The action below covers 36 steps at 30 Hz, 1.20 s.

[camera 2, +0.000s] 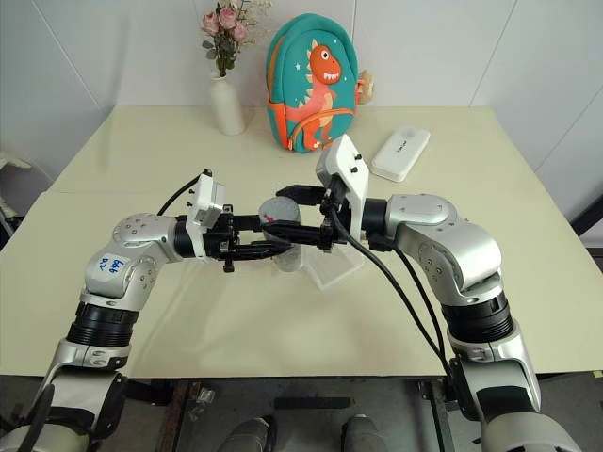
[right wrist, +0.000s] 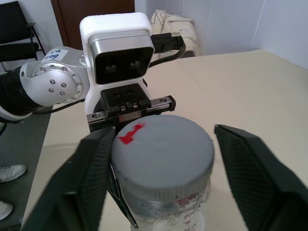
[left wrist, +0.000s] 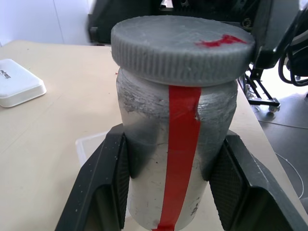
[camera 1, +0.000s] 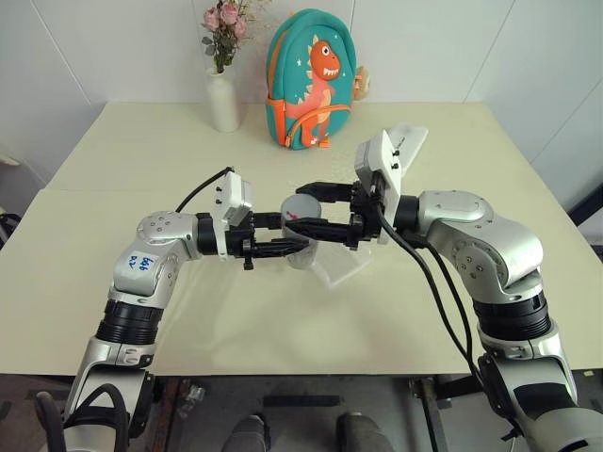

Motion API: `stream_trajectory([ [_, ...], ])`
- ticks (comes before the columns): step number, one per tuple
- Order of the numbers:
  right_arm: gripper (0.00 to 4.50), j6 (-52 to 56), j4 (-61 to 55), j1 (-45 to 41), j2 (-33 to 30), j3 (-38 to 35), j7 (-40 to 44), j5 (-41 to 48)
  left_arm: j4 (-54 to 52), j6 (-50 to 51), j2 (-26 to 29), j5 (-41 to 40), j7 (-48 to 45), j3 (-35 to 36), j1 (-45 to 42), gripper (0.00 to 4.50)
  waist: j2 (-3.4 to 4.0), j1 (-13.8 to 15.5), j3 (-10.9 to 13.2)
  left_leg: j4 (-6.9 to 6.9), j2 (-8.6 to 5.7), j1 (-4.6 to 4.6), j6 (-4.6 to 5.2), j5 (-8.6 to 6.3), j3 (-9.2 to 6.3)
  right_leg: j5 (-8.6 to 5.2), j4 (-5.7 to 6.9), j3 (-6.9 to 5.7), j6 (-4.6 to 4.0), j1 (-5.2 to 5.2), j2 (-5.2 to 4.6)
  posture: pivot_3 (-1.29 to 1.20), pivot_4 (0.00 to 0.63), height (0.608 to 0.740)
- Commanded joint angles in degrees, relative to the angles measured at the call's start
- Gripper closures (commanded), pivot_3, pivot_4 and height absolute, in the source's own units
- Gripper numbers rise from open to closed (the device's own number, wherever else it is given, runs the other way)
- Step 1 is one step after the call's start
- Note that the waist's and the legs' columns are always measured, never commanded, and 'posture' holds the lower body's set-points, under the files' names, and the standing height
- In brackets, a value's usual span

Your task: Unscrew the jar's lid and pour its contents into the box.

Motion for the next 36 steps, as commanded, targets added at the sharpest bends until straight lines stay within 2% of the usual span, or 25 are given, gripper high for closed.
stream_trajectory([
  [1, 1.95, -0.5, -1.9, -1.8, 0.0, -1.8, 0.3, 1.5, -1.4, -0.9, 0.3, -0.5, -0.3, 0.7, -0.4, 2.62, 0.00, 0.0, 0.0, 0.00, 0.00, 0.00, 0.00, 0.00, 0.00, 0.00, 0.00, 0.00, 0.00, 0.00, 0.00, 0.00, 0.150, 0.740],
  [17, 1.95, -2.2, 0.2, -5.2, -0.7, -2.9, 2.1, 1.0, -0.4, -0.5, 1.6, 0.7, -2.0, -1.3, 0.3, 2.62, 0.00, 0.0, 0.0, 0.01, 0.00, 0.00, 0.00, 0.00, 0.00, 0.00, 0.01, 0.00, 0.00, 0.00, 0.00, 0.00, 0.150, 0.740],
  [36, 1.95, -8.1, 8.6, -12.1, -2.4, -3.0, 8.8, -3.1, -1.7, 3.8, 3.0, 0.1, -2.9, -3.1, 0.8, 2.62, 0.01, 0.0, 0.0, 0.00, 0.00, 0.00, 0.00, 0.00, 0.00, 0.00, 0.00, 0.00, 0.00, 0.00, 0.00, 0.00, 0.150, 0.740],
])
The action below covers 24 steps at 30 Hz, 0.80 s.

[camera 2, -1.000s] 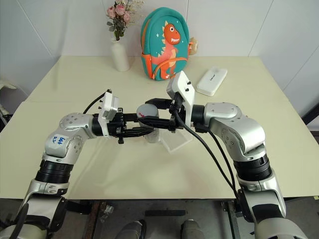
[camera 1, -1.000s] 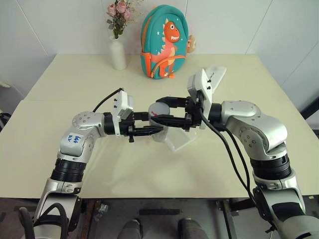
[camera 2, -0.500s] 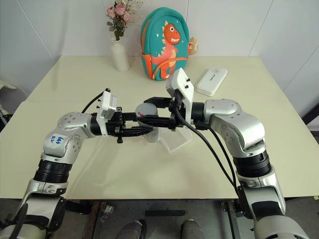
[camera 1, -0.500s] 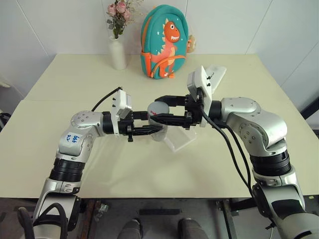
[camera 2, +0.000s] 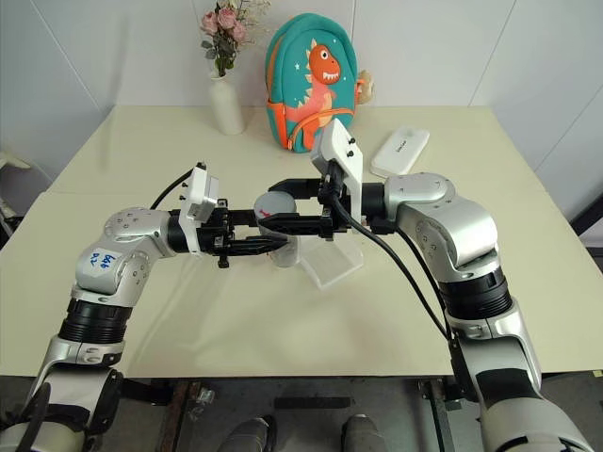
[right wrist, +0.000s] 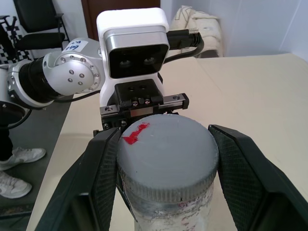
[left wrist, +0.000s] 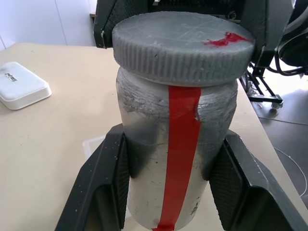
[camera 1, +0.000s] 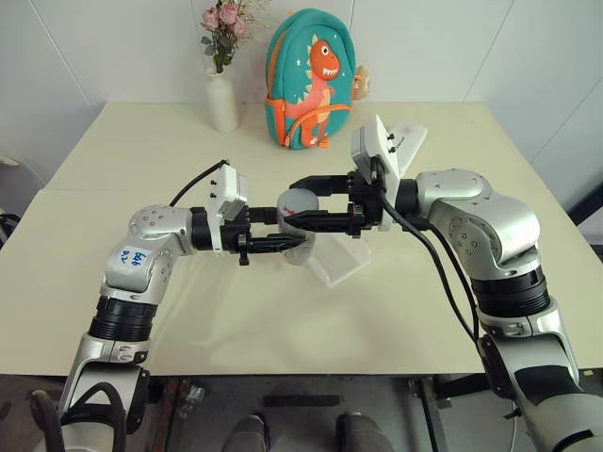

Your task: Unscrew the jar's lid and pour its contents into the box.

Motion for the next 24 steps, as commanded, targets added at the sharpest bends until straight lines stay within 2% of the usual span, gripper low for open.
stream_trajectory([
  [1, 1.95, -5.7, 0.3, -5.0, -1.4, -5.0, -0.6, -1.2, -0.4, 2.0, 0.9, 0.4, -2.7, -3.1, 1.7, 2.62, -0.01, 0.0, 0.0, 0.00, 0.00, -0.01, 0.00, 0.00, 0.00, 0.00, 0.00, 0.00, 0.00, 0.00, 0.00, 0.00, 0.150, 0.740],
  [24, 1.95, -12.5, 8.8, -10.5, -2.2, -4.7, 2.9, -4.4, 0.7, 2.0, -0.3, 1.4, -2.7, -4.7, 1.6, 2.62, 0.00, -0.1, 0.0, 0.01, 0.00, -0.01, -0.01, 0.00, 0.01, 0.00, 0.00, 0.00, 0.00, -0.01, 0.01, 0.00, 0.150, 0.740],
])
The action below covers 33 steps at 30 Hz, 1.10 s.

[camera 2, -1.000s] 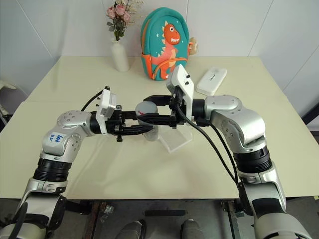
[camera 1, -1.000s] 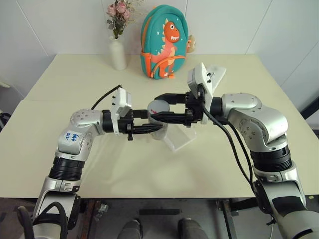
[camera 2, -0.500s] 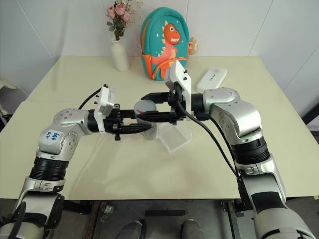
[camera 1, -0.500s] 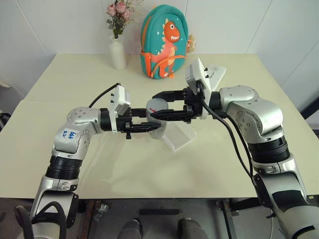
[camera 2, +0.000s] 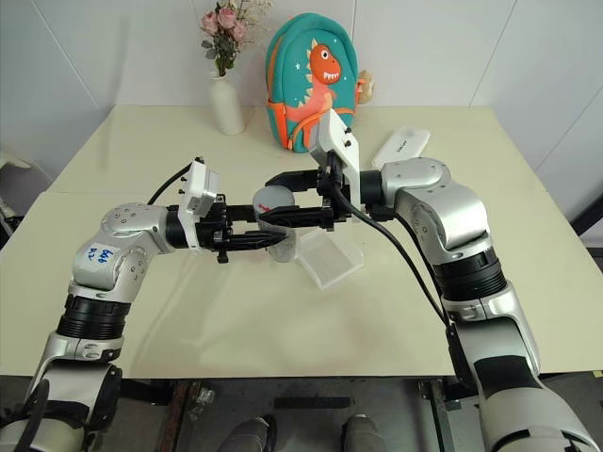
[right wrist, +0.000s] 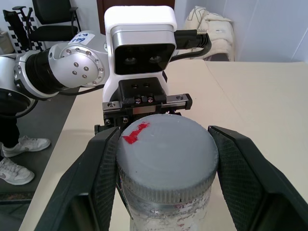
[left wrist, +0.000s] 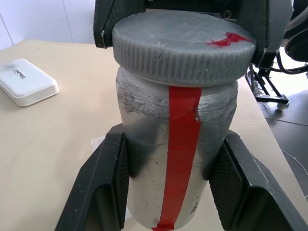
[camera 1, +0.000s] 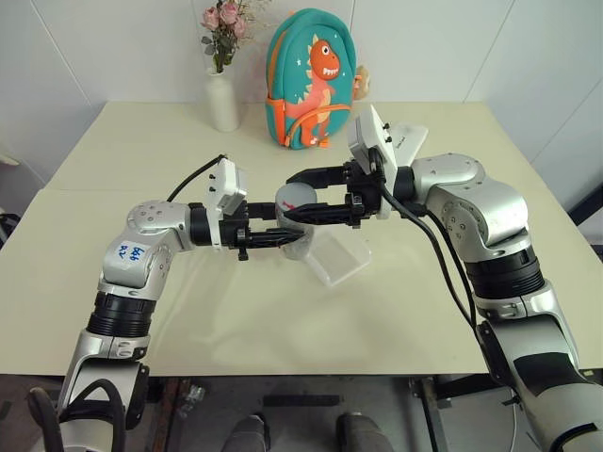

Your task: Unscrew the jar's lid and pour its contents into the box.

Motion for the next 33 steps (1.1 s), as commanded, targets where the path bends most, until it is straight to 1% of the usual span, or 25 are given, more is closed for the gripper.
stream_trajectory([
  [1, 1.95, -6.0, 0.7, -6.7, -2.3, -6.8, -2.9, -2.0, -0.3, 1.0, -0.2, 0.9, -3.6, -4.9, 2.8, 2.62, 0.00, 0.0, 0.0, 0.00, 0.00, 0.00, 0.00, 0.00, 0.00, 0.00, 0.00, 0.00, 0.00, 0.00, 0.00, 0.00, 0.150, 0.740],
  [11, 1.95, -6.4, 0.9, -6.3, -2.0, -7.5, -2.7, -1.5, -0.1, 2.3, -0.6, 0.0, -3.6, -4.6, 2.4, 2.62, 0.00, 0.0, 0.0, 0.02, 0.00, 0.00, 0.00, 0.00, 0.00, 0.00, 0.01, 0.00, 0.00, 0.00, 0.00, 0.00, 0.150, 0.740],
  [14, 1.95, -4.8, 0.0, -5.4, -0.4, -9.4, -4.0, 1.3, 0.4, 2.2, -1.3, -0.4, -3.0, -4.0, 1.9, 2.62, 0.00, 0.0, 0.0, 0.02, 0.00, 0.00, 0.00, 0.00, 0.00, 0.00, 0.01, 0.00, 0.00, 0.00, 0.00, 0.00, 0.150, 0.740],
  [20, 1.95, -3.6, -2.1, -3.5, 0.5, -10.1, -5.3, 3.7, 1.3, 1.7, -2.7, -1.3, -3.1, -2.7, 1.5, 2.62, 0.00, 0.0, 0.0, 0.04, 0.00, 0.00, 0.00, 0.00, 0.00, 0.00, 0.02, 0.00, 0.00, 0.00, 0.00, 0.00, 0.150, 0.740],
  [25, 1.95, -3.4, -2.3, -3.5, 0.5, -10.4, -5.5, 4.2, 3.2, 1.0, -2.3, -1.1, -4.1, -2.5, 0.9, 2.62, 0.00, 0.0, 0.0, 0.06, 0.00, 0.00, -0.01, 0.00, 0.00, 0.00, 0.04, 0.00, 0.00, 0.00, 0.00, 0.00, 0.150, 0.740],
  [33, 1.95, -4.1, -1.5, -4.2, 0.2, -10.6, -4.8, 4.5, 7.1, -1.1, -0.4, 0.6, -9.1, -4.7, -1.1, 2.62, 0.00, 0.0, 0.0, 0.12, 0.00, -0.01, -0.01, 0.00, 0.00, 0.00, 0.07, 0.00, 0.00, 0.00, 0.00, 0.00, 0.150, 0.740],
])
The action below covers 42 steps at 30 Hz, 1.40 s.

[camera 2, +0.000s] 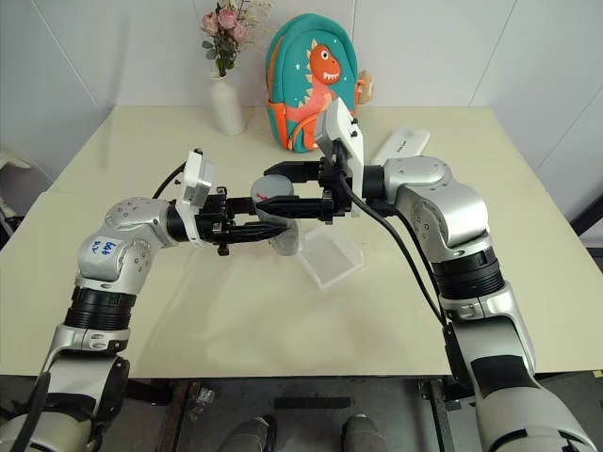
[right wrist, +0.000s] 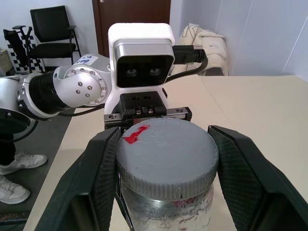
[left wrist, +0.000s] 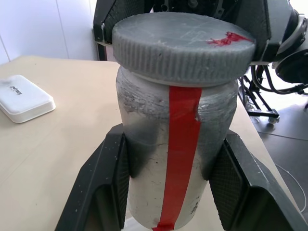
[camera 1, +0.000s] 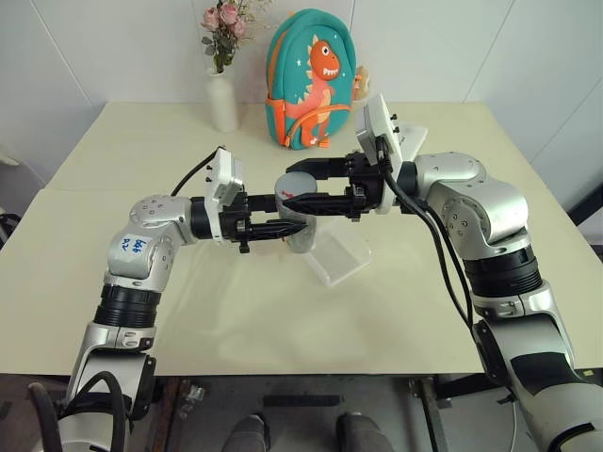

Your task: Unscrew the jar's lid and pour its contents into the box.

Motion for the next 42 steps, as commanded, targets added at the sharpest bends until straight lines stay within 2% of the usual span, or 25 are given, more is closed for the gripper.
stream_trajectory([
  [1, 1.95, -3.9, -2.1, -4.2, -1.0, -8.6, -3.1, 1.6, 1.8, 0.7, 1.1, 2.2, -6.0, -5.6, 2.1, 2.62, 0.00, 0.0, 0.0, 0.00, 0.00, 0.00, 0.00, 0.00, 0.00, 0.00, 0.00, 0.00, 0.00, 0.00, 0.00, 0.00, 0.150, 0.740],
  [29, 1.95, -7.0, 4.4, -9.4, -0.1, -11.6, -4.9, 1.6, 2.2, -0.8, 1.5, 2.9, -7.3, -7.6, 2.9, 2.62, 0.01, -0.1, 0.0, 0.00, 0.00, 0.00, 0.00, 0.00, 0.00, 0.00, 0.02, 0.00, 0.00, -0.01, 0.00, 0.00, 0.150, 0.740],
  [42, 1.95, -8.5, 4.1, -9.1, -0.8, -11.2, -2.4, 1.8, 3.0, -0.7, 1.8, 3.1, -8.8, -8.4, 2.4, 2.62, 0.02, -0.1, 0.0, 0.01, 0.00, -0.01, 0.00, 0.00, 0.00, 0.00, 0.02, 0.00, 0.00, -0.01, 0.00, 0.00, 0.150, 0.740],
])
